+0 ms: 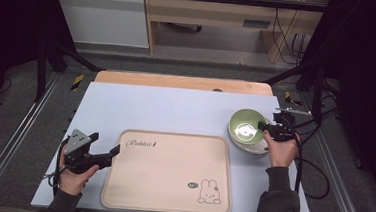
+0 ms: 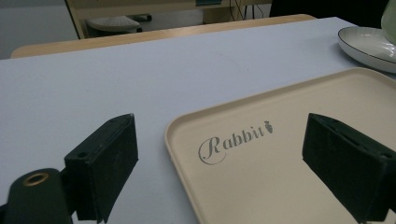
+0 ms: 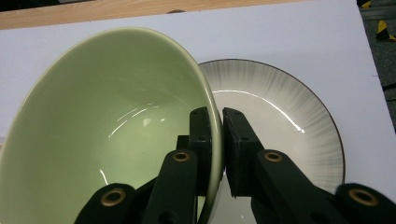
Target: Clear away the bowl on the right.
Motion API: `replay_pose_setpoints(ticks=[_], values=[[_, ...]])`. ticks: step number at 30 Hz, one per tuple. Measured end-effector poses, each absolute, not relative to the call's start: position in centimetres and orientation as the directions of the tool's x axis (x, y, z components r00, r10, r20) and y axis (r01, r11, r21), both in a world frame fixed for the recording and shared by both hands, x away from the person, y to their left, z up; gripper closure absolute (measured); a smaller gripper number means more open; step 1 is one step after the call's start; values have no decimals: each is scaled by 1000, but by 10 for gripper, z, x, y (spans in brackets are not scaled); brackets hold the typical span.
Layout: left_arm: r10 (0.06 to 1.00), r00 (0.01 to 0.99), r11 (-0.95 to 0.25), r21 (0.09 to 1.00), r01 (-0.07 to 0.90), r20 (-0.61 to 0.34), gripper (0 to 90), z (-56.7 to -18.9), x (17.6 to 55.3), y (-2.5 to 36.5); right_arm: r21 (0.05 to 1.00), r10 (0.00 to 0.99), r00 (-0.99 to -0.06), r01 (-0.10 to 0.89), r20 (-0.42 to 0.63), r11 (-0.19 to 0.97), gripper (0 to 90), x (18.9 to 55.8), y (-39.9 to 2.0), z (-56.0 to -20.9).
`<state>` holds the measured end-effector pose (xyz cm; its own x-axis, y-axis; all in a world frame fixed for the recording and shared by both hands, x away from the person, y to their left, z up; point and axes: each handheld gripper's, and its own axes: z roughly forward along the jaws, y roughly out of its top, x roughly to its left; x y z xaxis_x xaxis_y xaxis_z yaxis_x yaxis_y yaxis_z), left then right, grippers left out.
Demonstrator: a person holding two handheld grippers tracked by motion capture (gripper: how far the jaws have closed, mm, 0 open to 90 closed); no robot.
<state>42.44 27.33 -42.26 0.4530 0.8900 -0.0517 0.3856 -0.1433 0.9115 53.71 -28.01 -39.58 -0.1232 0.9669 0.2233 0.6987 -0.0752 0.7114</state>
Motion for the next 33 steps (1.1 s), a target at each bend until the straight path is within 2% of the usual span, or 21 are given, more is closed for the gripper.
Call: replay_pose_setpoints(ticks=[33], values=[[888, 456, -142, 913, 382, -52, 102, -421, 424, 273, 751, 932, -283, 660, 228, 16, 828, 525, -252, -376]])
